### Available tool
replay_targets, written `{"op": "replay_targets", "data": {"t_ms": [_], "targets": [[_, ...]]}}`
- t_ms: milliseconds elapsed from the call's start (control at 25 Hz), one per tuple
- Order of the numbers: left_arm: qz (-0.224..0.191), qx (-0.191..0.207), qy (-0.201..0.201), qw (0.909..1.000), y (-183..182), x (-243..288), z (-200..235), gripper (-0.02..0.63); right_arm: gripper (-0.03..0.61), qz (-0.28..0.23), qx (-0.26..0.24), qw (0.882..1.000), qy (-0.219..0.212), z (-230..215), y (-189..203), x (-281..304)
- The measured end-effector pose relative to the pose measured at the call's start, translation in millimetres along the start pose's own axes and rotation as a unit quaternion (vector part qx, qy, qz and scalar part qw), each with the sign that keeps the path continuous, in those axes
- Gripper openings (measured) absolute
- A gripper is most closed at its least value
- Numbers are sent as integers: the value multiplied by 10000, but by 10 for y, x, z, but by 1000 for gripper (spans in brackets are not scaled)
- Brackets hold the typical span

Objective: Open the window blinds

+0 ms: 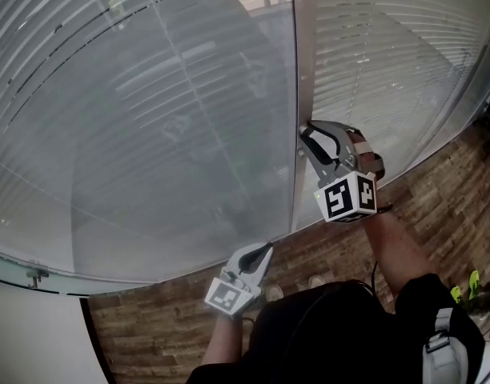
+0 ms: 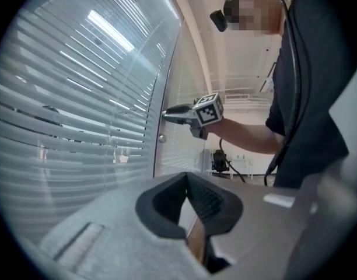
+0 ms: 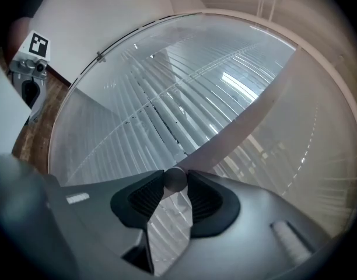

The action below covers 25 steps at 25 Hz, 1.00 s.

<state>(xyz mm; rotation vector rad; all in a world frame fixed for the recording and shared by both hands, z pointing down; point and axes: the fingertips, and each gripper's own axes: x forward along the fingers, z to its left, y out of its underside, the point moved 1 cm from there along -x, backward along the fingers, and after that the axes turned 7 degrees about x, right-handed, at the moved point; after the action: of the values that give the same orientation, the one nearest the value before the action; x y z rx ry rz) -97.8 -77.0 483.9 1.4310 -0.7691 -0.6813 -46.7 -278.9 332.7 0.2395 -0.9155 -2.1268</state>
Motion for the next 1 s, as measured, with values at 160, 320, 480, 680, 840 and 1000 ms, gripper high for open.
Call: {"op": "replay_targets", "data": {"t_ms": [160,320,480,680,840,1000], "targets": [[8,-3,-17,10000,18,-32,-6,3,130,-64,513,9987,-28,-14,-19,-13],[9,-8,0,10000,21,-21,-3,5,130,-104,818,9966,4,-32,-11,-9],[6,-30,15,10000,30,-25,0,5,132,-161,1122,9936,-21,-30,-12,-1],[3,-47,34,10000,31,-26,-9,5,132,-252,1652,9859,-14,-42,-4,-2],[3,-19,42,10000,36,-39,2,5,132,-452,2118,9762,72,-53,16,24],[31,-50,41,10000,46,-52,12,5,132,-517,2631,9633,108,-87,46,28]]}}
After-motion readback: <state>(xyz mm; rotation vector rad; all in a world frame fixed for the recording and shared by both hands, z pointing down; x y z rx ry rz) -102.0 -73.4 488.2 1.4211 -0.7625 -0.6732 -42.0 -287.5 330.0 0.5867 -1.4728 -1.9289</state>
